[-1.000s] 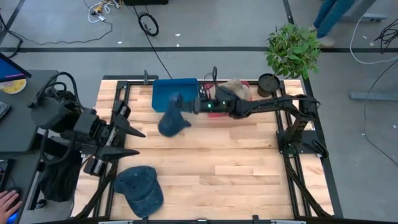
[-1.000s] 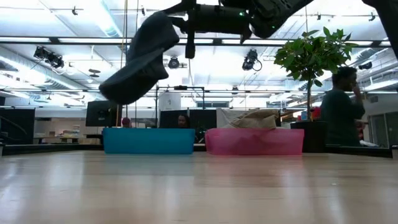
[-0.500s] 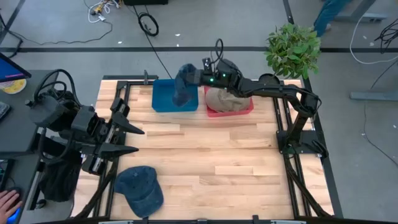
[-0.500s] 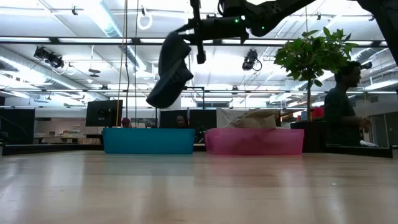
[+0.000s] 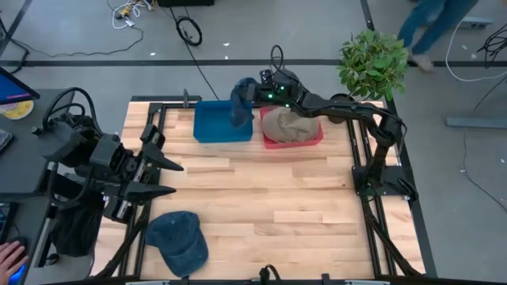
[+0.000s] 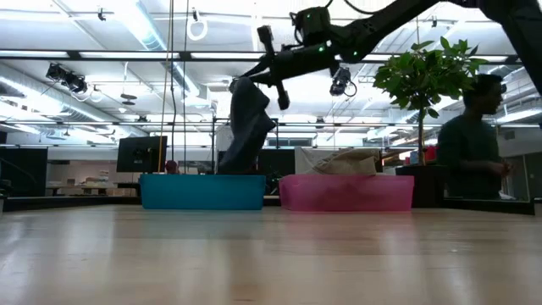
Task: Pick & Place hat
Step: Put the right blue cap into the blue bin
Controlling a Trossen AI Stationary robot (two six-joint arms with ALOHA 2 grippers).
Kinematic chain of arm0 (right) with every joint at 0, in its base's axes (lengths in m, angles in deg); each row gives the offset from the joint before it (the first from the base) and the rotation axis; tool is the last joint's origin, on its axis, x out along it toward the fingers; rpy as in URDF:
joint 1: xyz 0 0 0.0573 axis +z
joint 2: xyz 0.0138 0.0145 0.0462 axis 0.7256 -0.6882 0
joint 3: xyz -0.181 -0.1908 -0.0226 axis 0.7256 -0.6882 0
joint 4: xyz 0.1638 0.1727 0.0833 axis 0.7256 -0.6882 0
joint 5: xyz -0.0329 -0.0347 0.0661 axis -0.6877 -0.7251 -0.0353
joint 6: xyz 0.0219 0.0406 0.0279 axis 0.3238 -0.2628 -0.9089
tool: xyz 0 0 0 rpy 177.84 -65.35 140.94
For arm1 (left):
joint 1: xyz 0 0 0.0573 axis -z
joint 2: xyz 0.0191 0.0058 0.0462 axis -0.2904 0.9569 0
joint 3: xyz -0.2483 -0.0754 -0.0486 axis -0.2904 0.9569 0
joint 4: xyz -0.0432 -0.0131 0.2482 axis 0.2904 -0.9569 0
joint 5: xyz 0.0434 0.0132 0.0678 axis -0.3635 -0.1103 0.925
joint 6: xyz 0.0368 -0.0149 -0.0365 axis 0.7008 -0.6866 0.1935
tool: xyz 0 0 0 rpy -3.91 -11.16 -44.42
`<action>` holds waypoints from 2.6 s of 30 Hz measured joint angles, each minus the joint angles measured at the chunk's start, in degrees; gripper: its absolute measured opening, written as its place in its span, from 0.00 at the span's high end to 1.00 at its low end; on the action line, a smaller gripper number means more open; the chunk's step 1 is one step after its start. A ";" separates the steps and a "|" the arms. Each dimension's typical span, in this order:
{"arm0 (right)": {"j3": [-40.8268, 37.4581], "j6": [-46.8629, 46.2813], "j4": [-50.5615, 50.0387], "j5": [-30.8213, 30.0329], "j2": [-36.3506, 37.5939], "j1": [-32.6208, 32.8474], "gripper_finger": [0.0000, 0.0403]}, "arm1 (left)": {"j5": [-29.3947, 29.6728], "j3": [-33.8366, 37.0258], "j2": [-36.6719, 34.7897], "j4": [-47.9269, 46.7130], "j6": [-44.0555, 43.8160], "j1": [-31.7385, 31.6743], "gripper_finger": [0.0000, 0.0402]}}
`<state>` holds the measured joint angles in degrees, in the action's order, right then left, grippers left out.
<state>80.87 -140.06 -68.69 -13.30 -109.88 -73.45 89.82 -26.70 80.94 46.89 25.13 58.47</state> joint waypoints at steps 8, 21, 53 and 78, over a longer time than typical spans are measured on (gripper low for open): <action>-0.02 -4.16 6.66 0.28 -5.15 0.04 1.00 | 4.09 0.00 0.02 -0.02 0.45 0.00 0.52; 3.85 -11.92 19.64 -4.30 -19.15 2.70 1.00 | 4.10 0.00 0.02 -0.06 0.44 0.02 0.52; 13.84 -3.98 -14.34 -2.42 -20.56 3.87 0.99 | 2.78 0.00 -1.42 -0.31 1.95 3.04 0.52; 13.80 8.74 -25.31 4.76 -15.89 1.41 0.67 | 2.80 0.00 -1.44 -0.98 4.94 3.02 0.52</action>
<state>94.67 -131.32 -94.00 -8.54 -125.77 -72.05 92.61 -26.70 79.50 45.91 30.07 61.48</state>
